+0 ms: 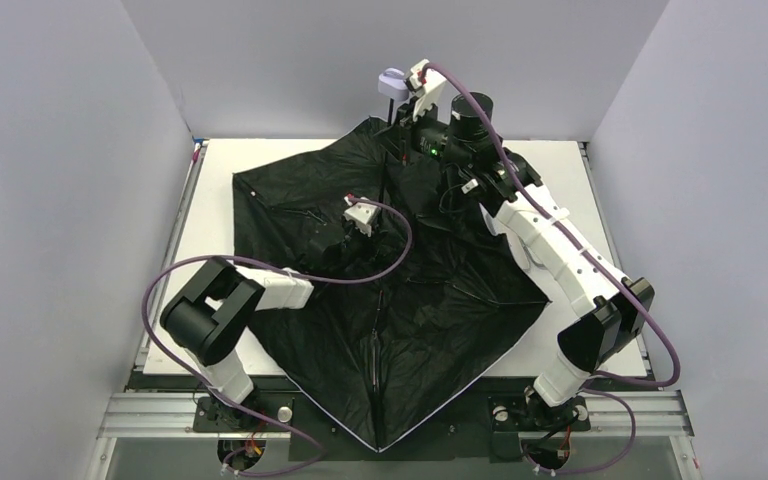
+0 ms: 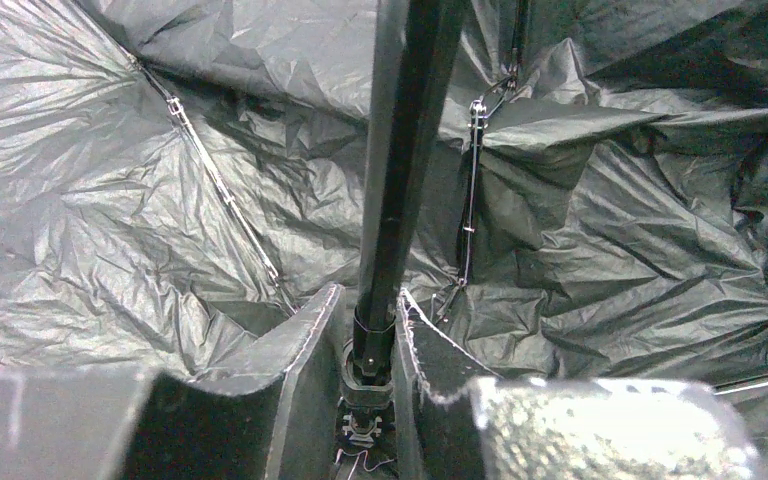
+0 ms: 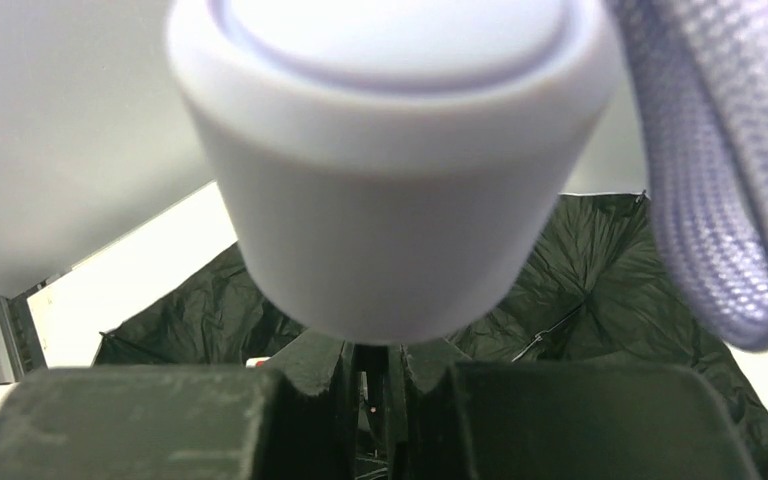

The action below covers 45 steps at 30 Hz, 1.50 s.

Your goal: Open the umbrella

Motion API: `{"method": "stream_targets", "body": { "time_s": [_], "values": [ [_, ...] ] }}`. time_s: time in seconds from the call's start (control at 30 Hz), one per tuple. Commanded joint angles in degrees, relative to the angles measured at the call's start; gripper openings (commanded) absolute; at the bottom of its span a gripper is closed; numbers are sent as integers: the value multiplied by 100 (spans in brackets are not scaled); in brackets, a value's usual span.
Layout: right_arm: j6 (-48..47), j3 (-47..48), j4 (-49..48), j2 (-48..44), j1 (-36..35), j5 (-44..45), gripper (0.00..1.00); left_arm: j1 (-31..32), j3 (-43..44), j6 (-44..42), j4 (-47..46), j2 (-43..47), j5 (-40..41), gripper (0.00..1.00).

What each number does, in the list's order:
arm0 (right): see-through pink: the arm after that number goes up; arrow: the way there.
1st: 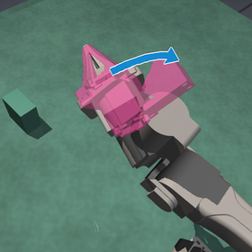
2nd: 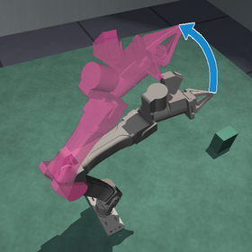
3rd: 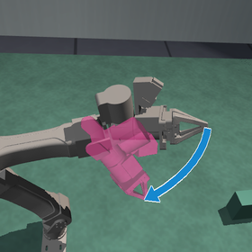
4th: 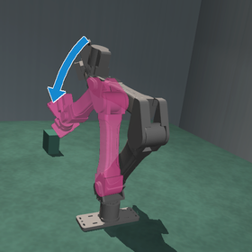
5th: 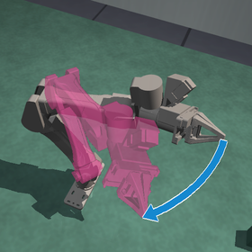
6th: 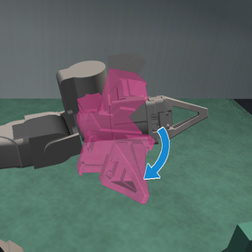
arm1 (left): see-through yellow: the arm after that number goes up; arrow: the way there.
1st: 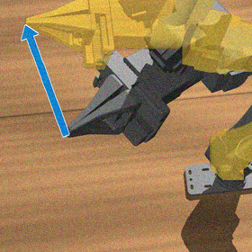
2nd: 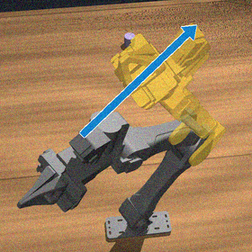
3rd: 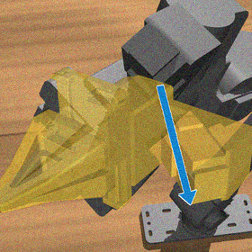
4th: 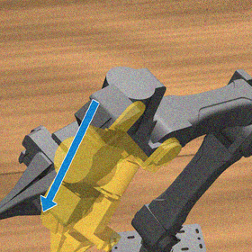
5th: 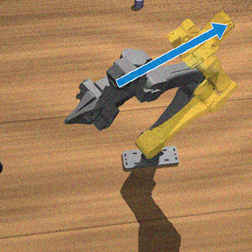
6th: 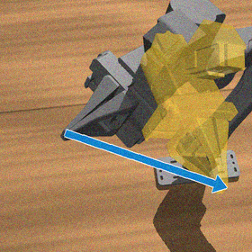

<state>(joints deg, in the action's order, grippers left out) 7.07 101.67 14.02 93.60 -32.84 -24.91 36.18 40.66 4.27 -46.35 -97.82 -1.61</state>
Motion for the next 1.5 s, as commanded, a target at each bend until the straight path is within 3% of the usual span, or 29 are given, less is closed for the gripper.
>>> {"method": "stream_targets", "body": {
  "time_s": [0.0,0.33,0.43,0.6,0.8,0.93,1.1,1.2,1.47],
  "values": [
    [262,467,-1706,-476,124,-200,0,-76,-227,165,1284,-593,178,18],
    [292,156,-1885,-484,291,-430,0,45,-303,292,799,-1195,397,20],
    [295,187,-1905,-445,307,-508,0,126,-99,135,1054,-1247,527,24],
    [247,-2,-1873,-502,297,-640,0,54,-475,-147,75,-435,441,34],
    [-265,-810,-1633,-752,240,-688,0,48,-225,-394,-398,445,167,49],
    [-536,-1088,-1443,-885,207,-683,0,122,-12,-655,-661,745,16,54],
    [-606,-1107,-1420,-894,181,-676,0,197,12,-825,-720,953,-14,50],
    [-610,-1056,-1420,-875,174,-688,0,245,-104,-888,-742,899,4,41],
    [-534,-794,-1420,-829,175,-757,0,236,-238,-664,-731,153,333,32]
  ]
}}
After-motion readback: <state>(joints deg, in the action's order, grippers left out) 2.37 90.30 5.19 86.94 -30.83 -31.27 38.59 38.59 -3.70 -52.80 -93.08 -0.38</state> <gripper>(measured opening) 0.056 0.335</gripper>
